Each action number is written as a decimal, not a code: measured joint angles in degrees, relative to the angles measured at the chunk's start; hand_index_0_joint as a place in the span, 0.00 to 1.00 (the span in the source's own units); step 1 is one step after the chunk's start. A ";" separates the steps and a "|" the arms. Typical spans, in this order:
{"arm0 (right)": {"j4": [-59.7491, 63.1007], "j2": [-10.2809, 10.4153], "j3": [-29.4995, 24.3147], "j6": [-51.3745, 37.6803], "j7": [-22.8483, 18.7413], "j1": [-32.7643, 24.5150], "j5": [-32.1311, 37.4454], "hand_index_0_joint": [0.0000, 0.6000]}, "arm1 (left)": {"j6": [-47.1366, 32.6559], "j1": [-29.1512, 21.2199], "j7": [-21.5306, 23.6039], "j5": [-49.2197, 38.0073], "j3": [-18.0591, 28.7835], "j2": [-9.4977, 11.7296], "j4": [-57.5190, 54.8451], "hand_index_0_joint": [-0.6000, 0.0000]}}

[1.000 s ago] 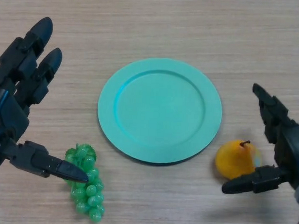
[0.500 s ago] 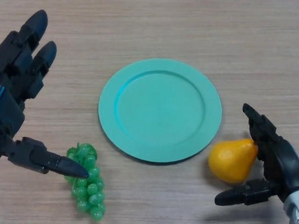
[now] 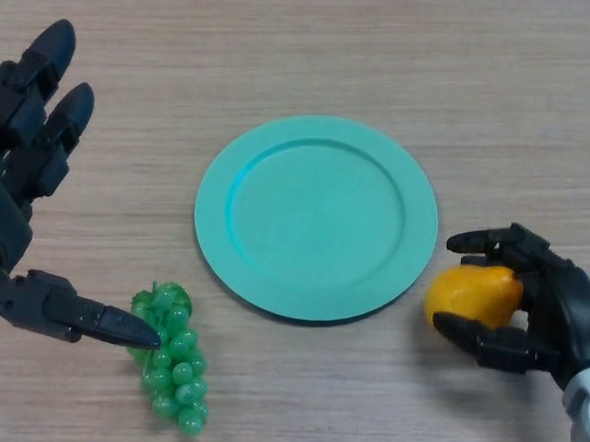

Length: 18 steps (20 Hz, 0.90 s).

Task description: Pick up the yellow pear and place it on the plate

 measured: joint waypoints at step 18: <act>10.75 2.40 16.74 -1.22 -6.09 -18.14 -7.32 1.00 | -1.27 3.81 -1.26 -4.88 7.10 -0.51 -2.96 1.00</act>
